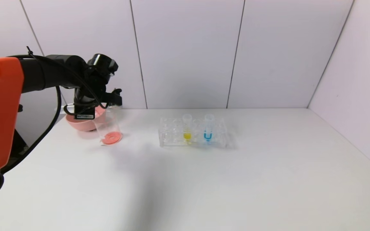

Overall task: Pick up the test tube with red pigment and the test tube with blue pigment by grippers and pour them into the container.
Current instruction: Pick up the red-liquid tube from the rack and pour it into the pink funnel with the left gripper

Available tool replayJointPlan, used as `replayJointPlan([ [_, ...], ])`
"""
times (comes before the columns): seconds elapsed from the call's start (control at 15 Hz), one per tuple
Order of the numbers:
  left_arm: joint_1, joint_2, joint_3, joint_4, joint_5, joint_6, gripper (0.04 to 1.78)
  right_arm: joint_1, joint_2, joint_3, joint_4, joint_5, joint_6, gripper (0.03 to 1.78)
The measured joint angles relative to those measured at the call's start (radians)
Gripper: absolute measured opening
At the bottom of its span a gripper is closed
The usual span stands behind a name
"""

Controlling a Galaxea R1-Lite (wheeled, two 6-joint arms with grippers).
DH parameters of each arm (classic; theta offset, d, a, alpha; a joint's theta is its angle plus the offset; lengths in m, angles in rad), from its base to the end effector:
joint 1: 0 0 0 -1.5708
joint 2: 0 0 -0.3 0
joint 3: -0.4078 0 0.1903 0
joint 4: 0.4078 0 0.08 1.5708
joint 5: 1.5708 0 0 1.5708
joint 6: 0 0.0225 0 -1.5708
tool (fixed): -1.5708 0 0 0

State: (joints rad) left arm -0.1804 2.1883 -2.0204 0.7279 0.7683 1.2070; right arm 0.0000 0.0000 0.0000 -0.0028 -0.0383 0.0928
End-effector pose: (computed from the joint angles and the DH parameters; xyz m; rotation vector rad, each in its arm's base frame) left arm 0.4147 -0.0597 0.2147 1.5138 1.0798 -0.0084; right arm -0.0228 -0.0009 0.0758 0.0928 -0.0046 -0.0381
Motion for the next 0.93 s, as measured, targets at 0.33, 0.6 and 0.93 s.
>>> replayJointPlan([
  [0.33,-0.001,0.0,0.0,-0.005,0.001,0.009,0.44,0.0,0.0,0.0,0.0,0.0,0.0,1.77],
  [0.6,0.0,0.008,0.0,-0.041,0.0,0.034,0.44,0.0,0.0,0.0,0.0,0.0,0.0,1.77],
  [0.93,-0.004,0.022,0.0,-0.053,0.0,0.035,0.44,0.0,0.0,0.0,0.0,0.0,0.0,1.77],
])
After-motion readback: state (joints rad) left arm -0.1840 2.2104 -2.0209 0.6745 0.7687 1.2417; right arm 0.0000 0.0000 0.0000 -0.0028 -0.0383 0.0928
